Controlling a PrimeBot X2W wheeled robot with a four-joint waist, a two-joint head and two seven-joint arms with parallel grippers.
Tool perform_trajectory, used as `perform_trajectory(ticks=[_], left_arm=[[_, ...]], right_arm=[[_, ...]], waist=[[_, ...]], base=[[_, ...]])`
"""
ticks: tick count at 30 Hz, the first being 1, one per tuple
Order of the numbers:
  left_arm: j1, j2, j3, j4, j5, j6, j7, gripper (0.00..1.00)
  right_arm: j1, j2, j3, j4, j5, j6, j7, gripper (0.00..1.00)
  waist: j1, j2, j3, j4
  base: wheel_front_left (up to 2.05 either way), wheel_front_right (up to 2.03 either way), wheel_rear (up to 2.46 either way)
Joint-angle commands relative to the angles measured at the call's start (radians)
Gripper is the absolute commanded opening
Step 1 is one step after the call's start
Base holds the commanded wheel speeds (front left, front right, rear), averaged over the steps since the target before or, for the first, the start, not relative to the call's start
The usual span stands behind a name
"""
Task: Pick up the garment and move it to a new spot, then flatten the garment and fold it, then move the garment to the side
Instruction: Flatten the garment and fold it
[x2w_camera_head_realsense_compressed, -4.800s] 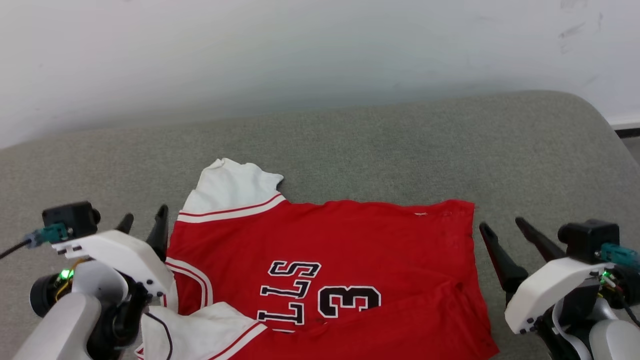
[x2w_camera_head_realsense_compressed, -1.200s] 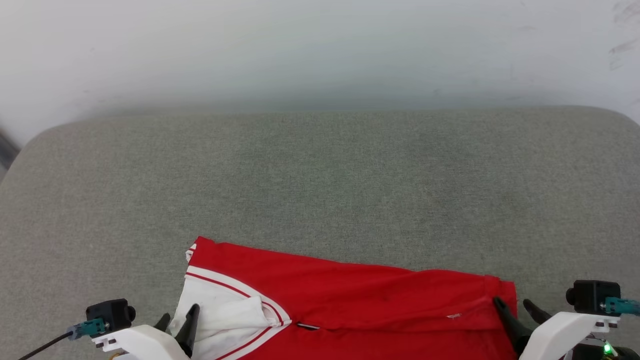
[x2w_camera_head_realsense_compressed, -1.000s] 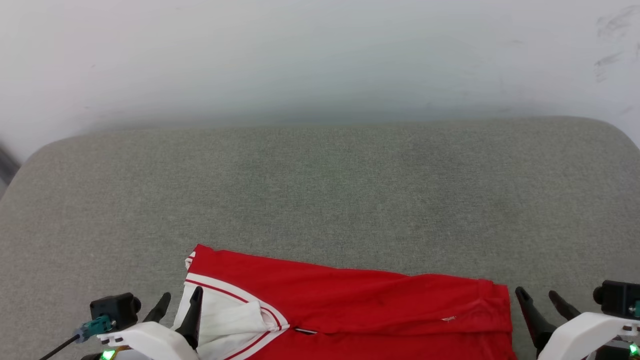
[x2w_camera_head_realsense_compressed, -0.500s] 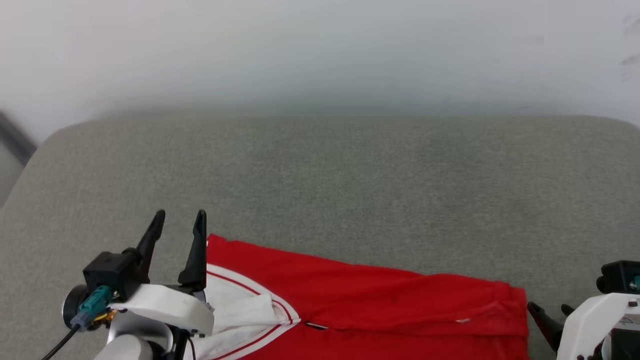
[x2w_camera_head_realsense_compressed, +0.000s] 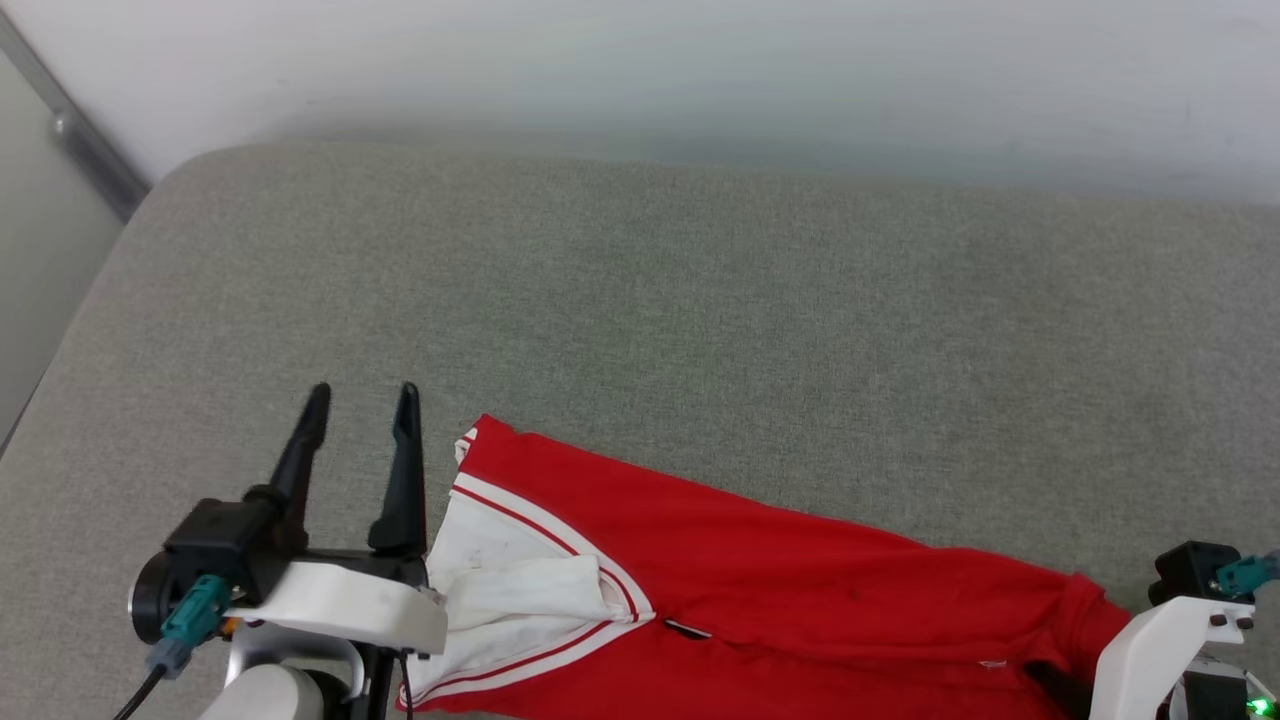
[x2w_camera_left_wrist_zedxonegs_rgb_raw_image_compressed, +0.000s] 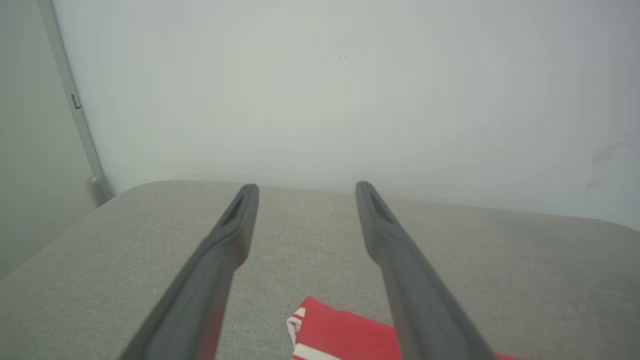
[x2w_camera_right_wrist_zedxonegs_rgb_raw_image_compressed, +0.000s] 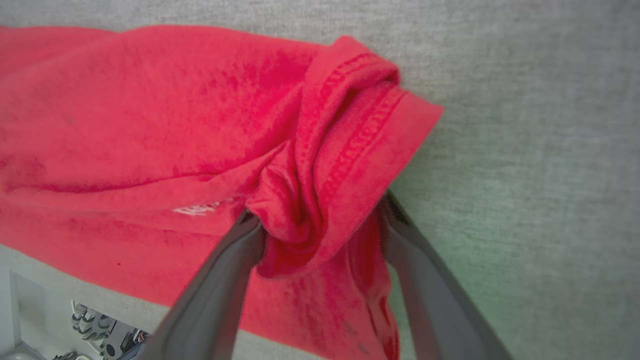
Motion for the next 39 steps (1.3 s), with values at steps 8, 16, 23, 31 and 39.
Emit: perform_trajectory(ticks=[8, 16, 23, 31, 39], left_arm=[[0.02, 0.018, -0.035, 0.072, 0.004, -0.019, 0.03, 1.0], [0.053, 0.026, -0.033, 0.073, 0.003, -0.001, 0.03, 1.0], [0.054, 0.015, -0.031, 0.07, 0.0, 0.002, 0.023, 1.0], [0.041, 0.008, -0.035, 0.08, 0.009, 0.005, 0.017, 1.0], [0.013, 0.002, -0.048, 0.093, 0.012, -0.01, 0.018, 1.0]], right_arm=[[0.006, -0.027, 0.045, 0.046, 0.04, 0.002, -0.039, 0.0], [-0.026, -0.084, 0.022, 0.031, 0.05, 0.001, -0.057, 0.0], [-0.077, -0.123, -0.104, 0.049, -0.003, 0.002, 0.002, 0.0], [-0.109, -0.126, -0.212, 0.033, -0.028, 0.002, 0.129, 0.0], [-0.161, 0.098, -0.274, -0.008, 0.211, 0.002, 0.369, 0.0]], waist=[[-0.0001, -0.0001, -0.094, -0.015], [-0.0001, -0.0001, -0.148, -0.059], [-0.0001, -0.0001, -0.148, -0.109], [-0.0001, -0.0001, -0.125, -0.137], [-0.0001, -0.0001, -0.108, -0.12]], base=[[0.0, 0.0, 0.0], [0.0, 0.0, 0.0], [0.0, 0.0, 0.0], [0.0, 0.0, 0.0], [0.0, 0.0, 0.0]])
